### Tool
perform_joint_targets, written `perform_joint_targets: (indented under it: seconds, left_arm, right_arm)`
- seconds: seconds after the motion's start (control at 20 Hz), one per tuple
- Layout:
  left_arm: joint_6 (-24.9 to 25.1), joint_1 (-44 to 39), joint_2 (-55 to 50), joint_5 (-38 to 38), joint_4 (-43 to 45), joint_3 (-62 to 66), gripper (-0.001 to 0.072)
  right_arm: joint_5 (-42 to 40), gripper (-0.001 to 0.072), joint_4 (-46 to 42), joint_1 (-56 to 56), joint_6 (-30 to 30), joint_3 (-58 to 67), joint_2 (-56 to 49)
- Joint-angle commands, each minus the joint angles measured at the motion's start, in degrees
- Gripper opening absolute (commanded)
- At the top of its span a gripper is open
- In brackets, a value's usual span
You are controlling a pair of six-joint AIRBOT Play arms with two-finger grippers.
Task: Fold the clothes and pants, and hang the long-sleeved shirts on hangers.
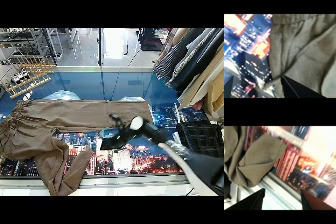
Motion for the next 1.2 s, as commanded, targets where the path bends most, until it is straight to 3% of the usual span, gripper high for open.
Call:
perform_joint_targets:
  seconds: [0.0, 0.4, 0.5, 0.7, 0.75, 0.8, 0.85, 0.9, 0.95, 1.0, 1.05, 1.15]
  left_arm:
    - [-0.48, 0.28, -0.11, 6.1, -1.57, -1.42, 0.0613]
    - [2.05, -1.53, -2.75, 9.73, -7.23, -1.42, 0.0606]
    - [2.05, -1.68, -3.43, 9.75, -8.46, -1.42, 0.0538]
    - [2.03, -2.34, -5.31, 9.2, -11.37, -1.44, 0.0538]
    - [2.05, -2.38, -5.46, 9.38, -11.78, -1.44, 0.0526]
    - [2.08, -2.64, -5.55, 9.84, -12.17, -1.42, 0.0464]
    - [2.03, -2.89, -5.7, 10.38, -12.46, -1.42, 0.0372]
    - [2.03, -3.04, -5.81, 10.51, -12.63, -1.44, 0.0191]
    - [2.12, -3.34, -5.84, 10.36, -12.96, -1.44, 0.0018]
    - [2.05, -3.37, -5.77, 10.62, -14.14, -1.42, 0.0013]
    - [2.08, -3.37, -5.6, 10.78, -16.11, -1.4, 0.0012]
    - [2.36, -3.3, -4.9, 10.84, -18.53, -1.27, 0.0011]
  right_arm:
    - [-6.27, 0.0494, 5.05, 7.74, 3.85, -3.13, -4.92]
    - [-12.5, 0.0491, 13.35, 8.57, 2.67, -2.21, -10.97]
    - [-12.9, 0.0461, 13.49, 10.08, 2.69, 0.61, -13.57]
    - [-13.05, 0.0452, 13.57, 13.07, 5.4, 7.23, -19.56]
    - [-13.42, 0.0394, 13.53, 13.16, 6.14, 8.07, -20.41]
    - [-13.81, 0.0347, 13.6, 13.18, 6.16, 8.52, -20.68]
    - [-14.51, 0.0178, 13.44, 13.16, 5.97, 8.87, -20.68]
    - [-14.86, 0.0013, 12.68, 13.16, 5.29, 9.35, -20.39]
    - [-14.78, 0.0016, 9.53, 13.16, 4.96, 9.97, -19.3]
    - [-14.58, 0.0015, 2.62, 13.14, 5.75, 10.19, -16.79]
    - [-12.79, 0.0015, -8.13, 12.81, 10.19, 10.19, -13.25]
    - [-0.15, 0.0015, -35.98, 11.32, 22.6, 10.12, -3.28]
